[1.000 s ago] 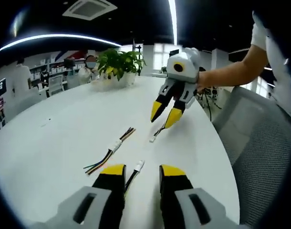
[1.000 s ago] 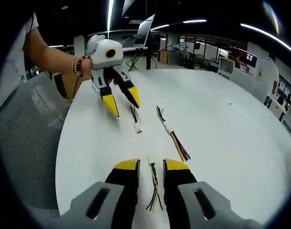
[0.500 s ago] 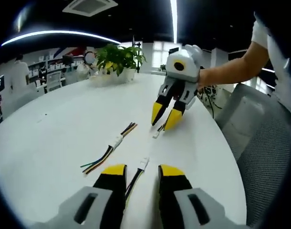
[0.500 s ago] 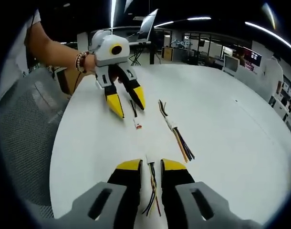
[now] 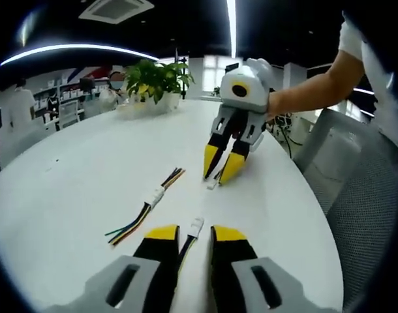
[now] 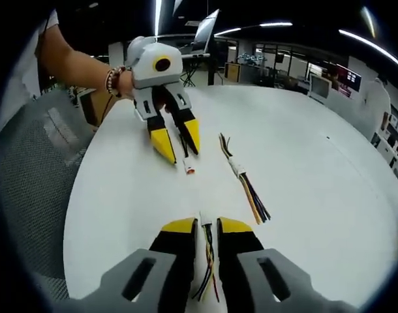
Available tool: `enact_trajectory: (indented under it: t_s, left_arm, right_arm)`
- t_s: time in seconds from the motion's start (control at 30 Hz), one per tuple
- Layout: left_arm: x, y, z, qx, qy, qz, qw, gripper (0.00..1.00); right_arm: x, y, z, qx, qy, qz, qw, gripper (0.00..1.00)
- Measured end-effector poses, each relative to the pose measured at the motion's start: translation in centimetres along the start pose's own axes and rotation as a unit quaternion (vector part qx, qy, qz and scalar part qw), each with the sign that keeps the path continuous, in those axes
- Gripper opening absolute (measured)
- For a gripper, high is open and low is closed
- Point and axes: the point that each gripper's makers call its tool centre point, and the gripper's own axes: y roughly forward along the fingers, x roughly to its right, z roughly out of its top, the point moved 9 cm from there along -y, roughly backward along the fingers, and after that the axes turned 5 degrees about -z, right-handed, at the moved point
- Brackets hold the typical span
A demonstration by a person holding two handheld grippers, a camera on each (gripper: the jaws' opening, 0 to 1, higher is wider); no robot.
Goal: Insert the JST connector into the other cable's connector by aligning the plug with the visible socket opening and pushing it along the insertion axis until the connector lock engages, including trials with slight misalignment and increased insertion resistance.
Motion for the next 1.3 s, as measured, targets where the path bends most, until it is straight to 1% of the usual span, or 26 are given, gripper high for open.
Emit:
enact_trajectory:
  t_s: [0.13,0.23,0.43,0.73,0.9,1.03,1.3]
  left_arm:
    - [0.0,0.1,0.0,-0.002,0.003,-0.006,1.0,0.07]
    - [0.0,0.3,-0.1,-0.011,0.01,-0.002,0.9999,0.06]
    - [0.2,0.6,-0.3,-0.024,0.019,-0.007,0.9995,0.04]
    - [0.1,0.8,-0.2,-0.026,0.03,-0.009,0.9992,0.0]
    - [0.1,0.7,-0.3,-0.03,0.034,-0.007,0.999,0.0]
    - [0.3,0.5,-0.1,-0.03,0.038,-0.011,0.9988,0.0]
    - [0.6,0.4,0.6,-0.019,0.045,-0.015,0.9987,0.0]
  right_arm:
    - [-0.1,0.2,-0.1,-0.002,0.0,0.003,1.0,0.09]
    - [-0.1,0.2,-0.3,-0.003,0.0,0.004,1.0,0.08]
    - [-0.1,0.3,-0.4,-0.002,0.001,0.003,1.0,0.05]
    - [-0.2,0.3,-0.4,0.001,-0.007,0.005,1.0,0.05]
    - [-0.3,0.1,0.1,0.009,-0.013,0.012,0.9998,0.04]
    - [-0.5,0.0,0.5,0.013,-0.019,0.015,0.9996,0.04]
    - [-1.0,0.2,1.9,0.027,-0.036,0.018,0.9988,0.04]
